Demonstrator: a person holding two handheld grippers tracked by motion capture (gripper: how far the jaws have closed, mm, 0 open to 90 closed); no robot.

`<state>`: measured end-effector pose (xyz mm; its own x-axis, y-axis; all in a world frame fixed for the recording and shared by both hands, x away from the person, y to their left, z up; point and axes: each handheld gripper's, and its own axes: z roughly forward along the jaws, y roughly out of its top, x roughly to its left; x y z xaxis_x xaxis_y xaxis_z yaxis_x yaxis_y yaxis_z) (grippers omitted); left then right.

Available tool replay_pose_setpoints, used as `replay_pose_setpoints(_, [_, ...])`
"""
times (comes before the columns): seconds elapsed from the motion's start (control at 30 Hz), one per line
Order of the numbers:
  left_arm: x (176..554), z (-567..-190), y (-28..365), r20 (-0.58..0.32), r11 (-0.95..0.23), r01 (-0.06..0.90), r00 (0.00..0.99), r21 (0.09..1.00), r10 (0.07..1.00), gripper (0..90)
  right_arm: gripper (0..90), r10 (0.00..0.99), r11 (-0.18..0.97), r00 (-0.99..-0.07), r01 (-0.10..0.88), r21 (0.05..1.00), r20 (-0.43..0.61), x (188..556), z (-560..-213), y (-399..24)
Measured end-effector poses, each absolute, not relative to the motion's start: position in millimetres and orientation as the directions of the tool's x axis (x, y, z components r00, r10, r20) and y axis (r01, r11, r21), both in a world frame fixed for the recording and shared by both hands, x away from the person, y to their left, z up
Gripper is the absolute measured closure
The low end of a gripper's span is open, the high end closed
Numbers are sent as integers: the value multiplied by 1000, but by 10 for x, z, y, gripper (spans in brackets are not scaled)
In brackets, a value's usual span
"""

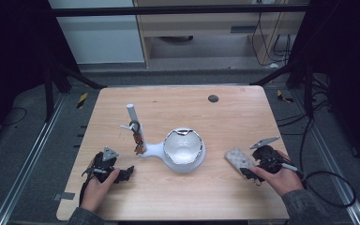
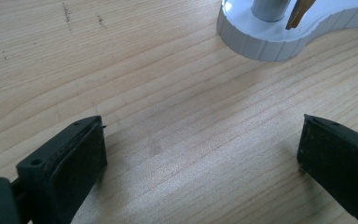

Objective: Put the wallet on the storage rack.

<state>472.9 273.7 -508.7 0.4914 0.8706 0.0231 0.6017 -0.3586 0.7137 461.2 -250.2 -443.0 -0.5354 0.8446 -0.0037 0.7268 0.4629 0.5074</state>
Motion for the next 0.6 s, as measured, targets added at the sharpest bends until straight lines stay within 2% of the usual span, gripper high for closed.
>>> replay_pose_setpoints(0.17, [4729,-5088,2733,24,-360,602,492,713,870,0,83,840,470,-543,744,475,17,4656,-4455,-2493])
replay_pose_setpoints(0.6, [4728,-5087,2728,24,-363,602,496,711,868,0,134,840,495,-542,773,397,7,4770,-4588,-2445])
